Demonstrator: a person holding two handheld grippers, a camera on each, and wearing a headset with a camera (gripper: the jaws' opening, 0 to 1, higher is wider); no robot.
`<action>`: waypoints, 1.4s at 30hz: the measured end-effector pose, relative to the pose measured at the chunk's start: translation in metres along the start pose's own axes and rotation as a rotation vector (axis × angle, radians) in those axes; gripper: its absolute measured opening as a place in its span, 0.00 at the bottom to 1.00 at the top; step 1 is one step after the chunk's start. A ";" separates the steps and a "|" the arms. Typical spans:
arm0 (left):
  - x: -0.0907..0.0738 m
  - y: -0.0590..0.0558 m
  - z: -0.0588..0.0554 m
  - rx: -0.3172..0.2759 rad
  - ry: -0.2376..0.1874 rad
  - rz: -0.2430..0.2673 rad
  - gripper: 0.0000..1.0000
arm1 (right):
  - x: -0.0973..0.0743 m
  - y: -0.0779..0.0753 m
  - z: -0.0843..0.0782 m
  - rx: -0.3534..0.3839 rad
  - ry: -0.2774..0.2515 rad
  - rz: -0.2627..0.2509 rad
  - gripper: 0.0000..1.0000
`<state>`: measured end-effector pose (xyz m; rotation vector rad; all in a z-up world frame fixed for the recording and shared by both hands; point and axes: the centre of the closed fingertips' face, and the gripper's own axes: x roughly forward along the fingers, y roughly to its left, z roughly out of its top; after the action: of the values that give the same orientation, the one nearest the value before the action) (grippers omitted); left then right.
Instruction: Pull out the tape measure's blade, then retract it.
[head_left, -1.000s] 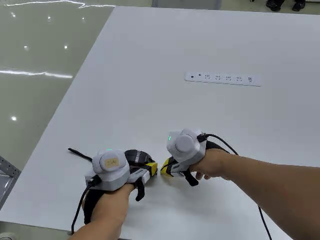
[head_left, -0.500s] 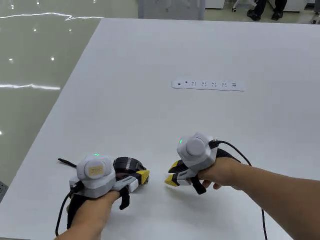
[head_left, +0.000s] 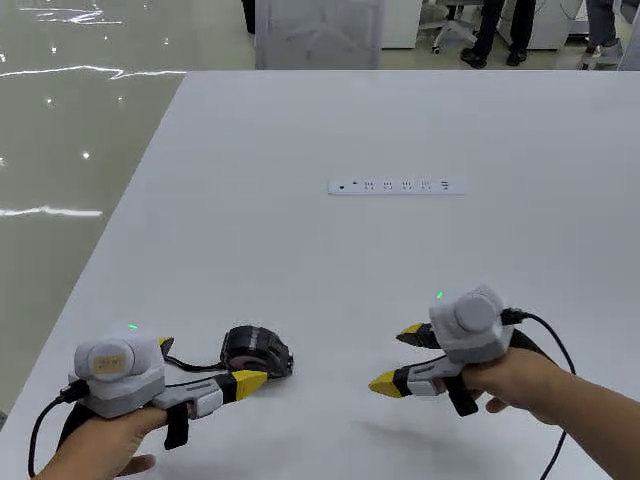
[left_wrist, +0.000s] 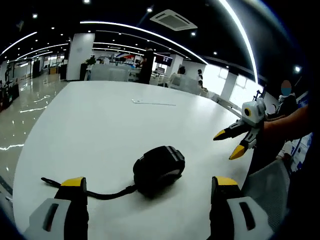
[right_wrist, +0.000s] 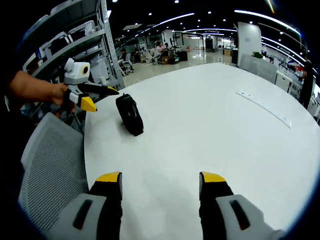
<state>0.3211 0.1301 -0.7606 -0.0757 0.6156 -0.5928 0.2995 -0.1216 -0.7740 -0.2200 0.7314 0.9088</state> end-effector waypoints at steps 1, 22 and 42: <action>-0.003 -0.002 -0.001 0.003 0.003 -0.013 1.00 | -0.005 -0.002 -0.001 0.003 -0.014 -0.016 0.64; -0.039 -0.003 -0.008 0.078 -0.046 -0.050 1.00 | -0.101 -0.019 -0.075 0.117 -0.126 -0.195 1.00; -0.047 -0.005 -0.012 0.103 -0.058 -0.046 1.00 | -0.105 -0.026 -0.072 0.064 -0.102 -0.198 1.00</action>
<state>0.2806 0.1526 -0.7448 -0.0102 0.5268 -0.6635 0.2432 -0.2378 -0.7618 -0.1842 0.6318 0.7023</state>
